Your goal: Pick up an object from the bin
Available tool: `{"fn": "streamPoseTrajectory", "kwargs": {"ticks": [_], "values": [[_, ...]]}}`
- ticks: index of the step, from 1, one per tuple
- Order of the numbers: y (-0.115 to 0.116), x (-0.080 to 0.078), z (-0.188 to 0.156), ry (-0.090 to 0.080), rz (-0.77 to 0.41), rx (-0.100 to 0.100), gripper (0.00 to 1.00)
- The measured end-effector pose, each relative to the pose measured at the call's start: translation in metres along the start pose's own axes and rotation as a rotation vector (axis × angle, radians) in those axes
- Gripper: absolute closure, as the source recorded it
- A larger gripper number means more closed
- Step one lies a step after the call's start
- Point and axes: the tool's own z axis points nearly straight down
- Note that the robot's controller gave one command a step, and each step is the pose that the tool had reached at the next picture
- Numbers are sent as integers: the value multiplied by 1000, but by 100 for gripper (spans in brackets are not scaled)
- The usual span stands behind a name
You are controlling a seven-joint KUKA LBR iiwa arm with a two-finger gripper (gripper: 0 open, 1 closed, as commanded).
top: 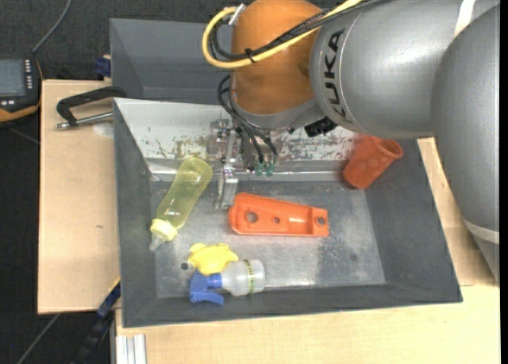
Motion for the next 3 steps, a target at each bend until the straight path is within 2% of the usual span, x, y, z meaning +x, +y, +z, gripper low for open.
{"fn": "streamPoseTrajectory", "kwargs": {"ticks": [1, 2, 3], "values": [[-1, -2, -5, -9, 2, -1, 0], [-26, 21, 35, -13, -36, -4, 0], [-33, 30, 104, -11, 37, -3, 0]]}}
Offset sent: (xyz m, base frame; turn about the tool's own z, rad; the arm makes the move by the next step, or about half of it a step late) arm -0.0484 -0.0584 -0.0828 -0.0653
